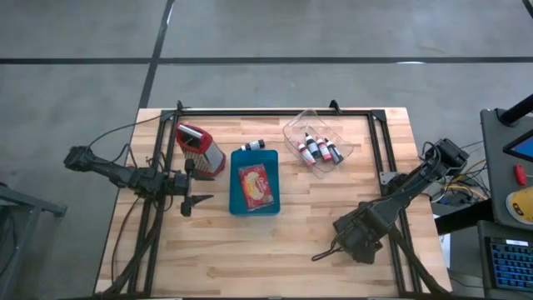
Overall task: Pick & Place Food Item
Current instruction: Put the black donut into the black bin
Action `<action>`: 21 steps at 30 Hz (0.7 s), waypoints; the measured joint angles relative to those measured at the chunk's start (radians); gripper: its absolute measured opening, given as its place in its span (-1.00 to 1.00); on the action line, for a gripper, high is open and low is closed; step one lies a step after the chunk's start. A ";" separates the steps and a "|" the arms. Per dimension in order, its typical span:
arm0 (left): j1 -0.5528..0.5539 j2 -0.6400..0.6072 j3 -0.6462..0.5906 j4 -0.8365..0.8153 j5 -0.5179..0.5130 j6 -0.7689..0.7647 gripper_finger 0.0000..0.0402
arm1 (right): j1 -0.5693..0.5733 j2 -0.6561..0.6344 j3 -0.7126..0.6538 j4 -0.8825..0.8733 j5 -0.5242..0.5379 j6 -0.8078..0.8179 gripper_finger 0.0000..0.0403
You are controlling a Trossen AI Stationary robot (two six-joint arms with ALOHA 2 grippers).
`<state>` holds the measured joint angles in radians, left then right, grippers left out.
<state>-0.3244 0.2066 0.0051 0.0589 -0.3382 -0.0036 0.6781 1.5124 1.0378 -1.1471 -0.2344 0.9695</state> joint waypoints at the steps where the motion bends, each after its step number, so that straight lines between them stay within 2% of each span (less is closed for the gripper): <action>1: 0.000 0.000 0.000 0.000 0.000 0.000 0.37 | 0.000 0.000 0.000 0.000 0.004 0.000 -0.07; 13: 0.000 0.000 0.000 0.000 0.000 0.000 0.37 | 0.000 0.000 0.000 -0.029 0.059 0.000 -0.07; 21: 0.000 0.000 0.000 0.000 0.000 0.000 0.37 | -0.001 0.000 0.052 -0.049 0.153 0.009 -0.07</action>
<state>-0.3242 0.2066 0.0051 0.0589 -0.3382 -0.0036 0.6767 1.5124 1.0898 -1.1961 -0.0819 0.9782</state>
